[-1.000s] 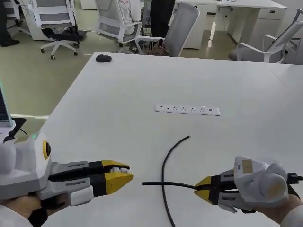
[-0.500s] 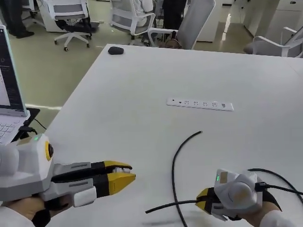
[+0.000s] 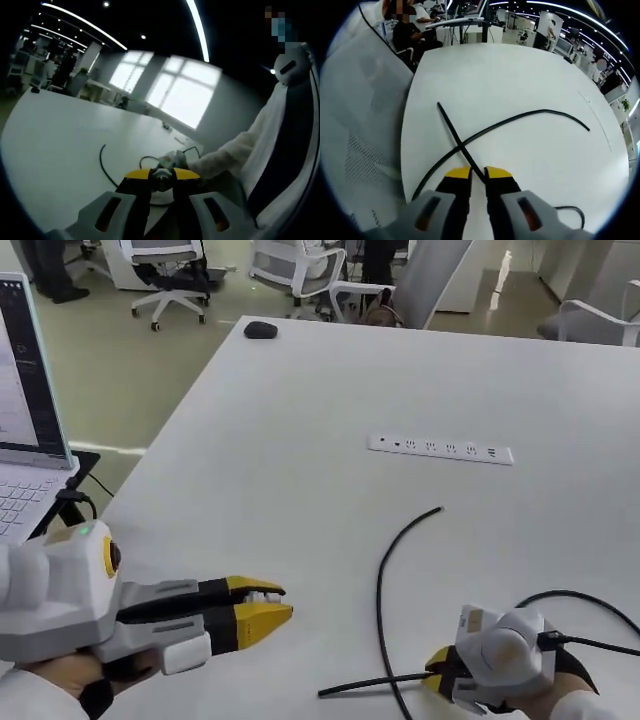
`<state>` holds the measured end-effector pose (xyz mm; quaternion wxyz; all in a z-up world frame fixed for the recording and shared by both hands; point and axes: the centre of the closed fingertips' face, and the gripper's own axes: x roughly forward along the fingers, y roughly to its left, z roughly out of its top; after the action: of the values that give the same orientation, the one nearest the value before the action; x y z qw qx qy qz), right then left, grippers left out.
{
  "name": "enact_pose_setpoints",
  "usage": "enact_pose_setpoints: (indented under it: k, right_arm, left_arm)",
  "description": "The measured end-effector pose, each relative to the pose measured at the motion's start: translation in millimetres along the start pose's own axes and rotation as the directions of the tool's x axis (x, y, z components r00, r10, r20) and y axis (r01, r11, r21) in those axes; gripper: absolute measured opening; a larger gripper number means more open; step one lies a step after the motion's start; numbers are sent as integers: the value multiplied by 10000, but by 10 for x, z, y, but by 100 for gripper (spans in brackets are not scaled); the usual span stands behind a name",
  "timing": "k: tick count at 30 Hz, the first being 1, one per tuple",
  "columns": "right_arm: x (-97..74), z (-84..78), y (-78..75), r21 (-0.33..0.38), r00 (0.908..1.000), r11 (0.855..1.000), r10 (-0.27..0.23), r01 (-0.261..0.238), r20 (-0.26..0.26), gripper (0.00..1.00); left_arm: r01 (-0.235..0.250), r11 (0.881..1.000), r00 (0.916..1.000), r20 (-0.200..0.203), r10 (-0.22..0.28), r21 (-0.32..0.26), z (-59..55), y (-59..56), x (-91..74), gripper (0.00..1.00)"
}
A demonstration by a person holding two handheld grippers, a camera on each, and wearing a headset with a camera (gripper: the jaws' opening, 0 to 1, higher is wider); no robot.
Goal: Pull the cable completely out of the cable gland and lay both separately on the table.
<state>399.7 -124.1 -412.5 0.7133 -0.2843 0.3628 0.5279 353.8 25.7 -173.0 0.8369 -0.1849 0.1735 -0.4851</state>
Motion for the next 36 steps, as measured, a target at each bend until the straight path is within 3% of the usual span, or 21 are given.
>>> enact_pose_setpoints:
  k: [12, 15, 22, 27, 30, 32, 34, 36]
  right_arm:
    - [28, 17, -49, 423, 9993, 9987, -282, 272, 250, 11]
    - [5, 42, -75, 654, 9983, 9973, -376, 346, 455, 17]
    - [-135, 156, -130, 999, 9929, 9939, -572, 467, 1048, 22]
    - [-365, 291, -187, 1552, 9777, 9861, -884, 589, 1905, 23]
    - [-569, 337, -210, 1779, 9648, 9811, -1174, 760, 2354, 23]
    - [-637, 322, -218, 1866, 9628, 9792, -1235, 791, 2403, 23]
    - [-765, 310, -254, 1994, 9551, 9744, -1533, 1034, 2535, 23]
    - [-948, 335, -295, 2724, 9340, 9552, -1978, 1155, 2974, 24]
  left_arm:
    - [-34, 9999, 10000, -80, 33, -142, -61, 55, 37, 17]
    - [-70, 9998, 9999, -152, 67, -198, -82, 91, 38, 17]
    - [-53, 9999, 9987, -498, 49, -85, -161, 217, 165, 17]
    - [-217, 9988, 9943, -1030, 261, 433, -301, 410, 341, 17]
    - [-357, 9970, 9877, -1497, 456, 685, -444, 563, 462, 17]
    - [-387, 9977, 9810, -1881, 485, 555, -562, 655, 537, 17]
    - [-407, 9972, 9786, -1991, 525, 629, -614, 705, 590, 17]
    - [-360, 9957, 9707, -2337, 551, 850, -735, 776, 700, 17]
